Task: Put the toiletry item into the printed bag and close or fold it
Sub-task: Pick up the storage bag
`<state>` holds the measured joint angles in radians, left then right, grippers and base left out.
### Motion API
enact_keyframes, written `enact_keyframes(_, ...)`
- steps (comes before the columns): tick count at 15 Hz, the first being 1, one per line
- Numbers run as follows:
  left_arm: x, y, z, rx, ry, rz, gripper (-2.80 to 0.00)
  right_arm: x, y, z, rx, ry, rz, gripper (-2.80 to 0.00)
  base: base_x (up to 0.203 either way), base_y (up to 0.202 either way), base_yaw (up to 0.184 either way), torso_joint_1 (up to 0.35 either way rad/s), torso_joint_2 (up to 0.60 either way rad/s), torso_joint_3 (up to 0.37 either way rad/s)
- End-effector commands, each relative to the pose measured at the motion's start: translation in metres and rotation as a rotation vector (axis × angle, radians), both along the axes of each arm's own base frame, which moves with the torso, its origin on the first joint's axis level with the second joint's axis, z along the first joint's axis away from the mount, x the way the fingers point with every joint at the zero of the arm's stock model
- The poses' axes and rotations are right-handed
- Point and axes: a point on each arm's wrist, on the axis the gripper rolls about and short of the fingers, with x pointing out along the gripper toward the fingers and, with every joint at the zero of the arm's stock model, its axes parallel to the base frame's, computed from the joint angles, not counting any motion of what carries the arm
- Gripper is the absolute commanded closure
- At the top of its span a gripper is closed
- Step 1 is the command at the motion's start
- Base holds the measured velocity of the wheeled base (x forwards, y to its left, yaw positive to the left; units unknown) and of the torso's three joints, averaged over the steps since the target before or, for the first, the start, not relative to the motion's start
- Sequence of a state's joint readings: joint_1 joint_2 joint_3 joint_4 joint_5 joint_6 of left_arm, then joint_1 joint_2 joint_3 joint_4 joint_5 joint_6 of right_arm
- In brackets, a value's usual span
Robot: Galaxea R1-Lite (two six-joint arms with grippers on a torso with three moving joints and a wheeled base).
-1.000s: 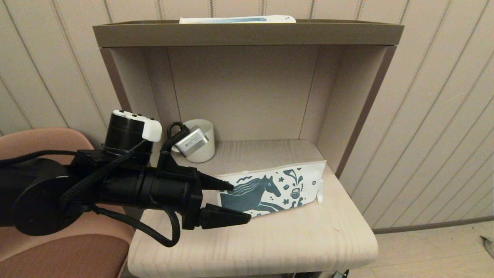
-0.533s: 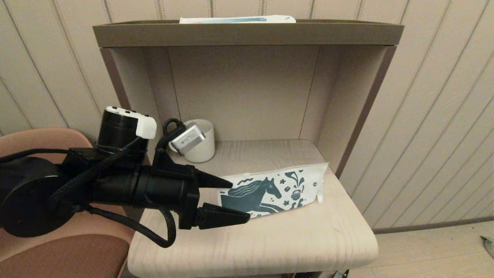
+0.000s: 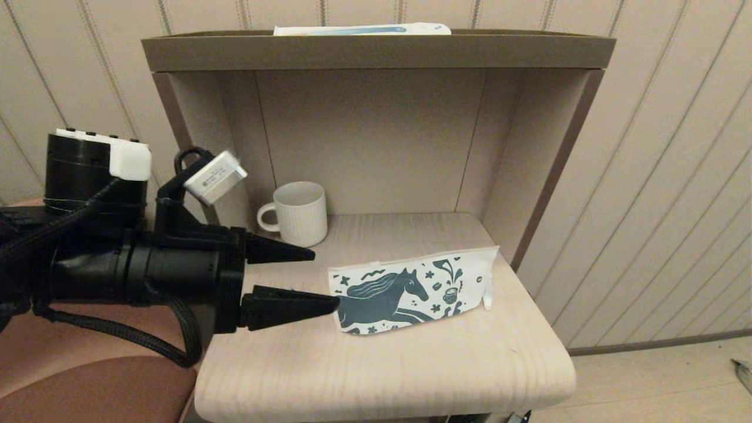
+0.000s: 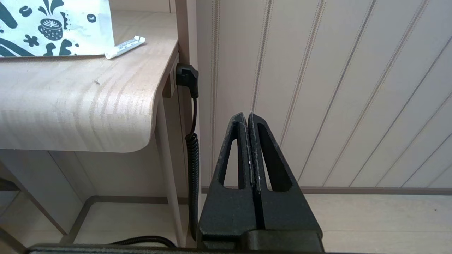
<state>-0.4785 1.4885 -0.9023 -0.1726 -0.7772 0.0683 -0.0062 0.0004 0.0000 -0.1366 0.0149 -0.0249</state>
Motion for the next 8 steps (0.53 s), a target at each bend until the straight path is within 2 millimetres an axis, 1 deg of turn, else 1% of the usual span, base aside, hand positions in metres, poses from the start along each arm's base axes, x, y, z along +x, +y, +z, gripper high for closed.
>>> enact_keyframes(1,0.002,0.011,0.002,-0.004,-0.014,0.038,-2.80,0.000,0.000,0.000,0.000,-0.002,0.000,0.00,0.000,0.000,0.000,0.000,0.00,0.000)
enact_keyframes(3,0.016,0.011,-0.015,0.031,0.019,0.050,-2.80,0.000,0.000,0.000,0.000,-0.002,0.000,0.00,0.000,0.000,0.000,0.000,0.00,0.000)
enact_keyframes(6,0.031,0.006,-0.035,0.059,0.069,0.045,-2.80,0.000,0.000,0.000,0.000,-0.002,0.001,0.00,0.000,0.000,0.000,0.000,0.00,0.000)
enact_keyframes(8,0.036,0.003,-0.043,0.053,0.084,0.028,-2.80,0.000,0.000,0.000,-0.001,-0.002,0.000,0.00,0.000,0.000,0.000,0.000,0.00,0.000)
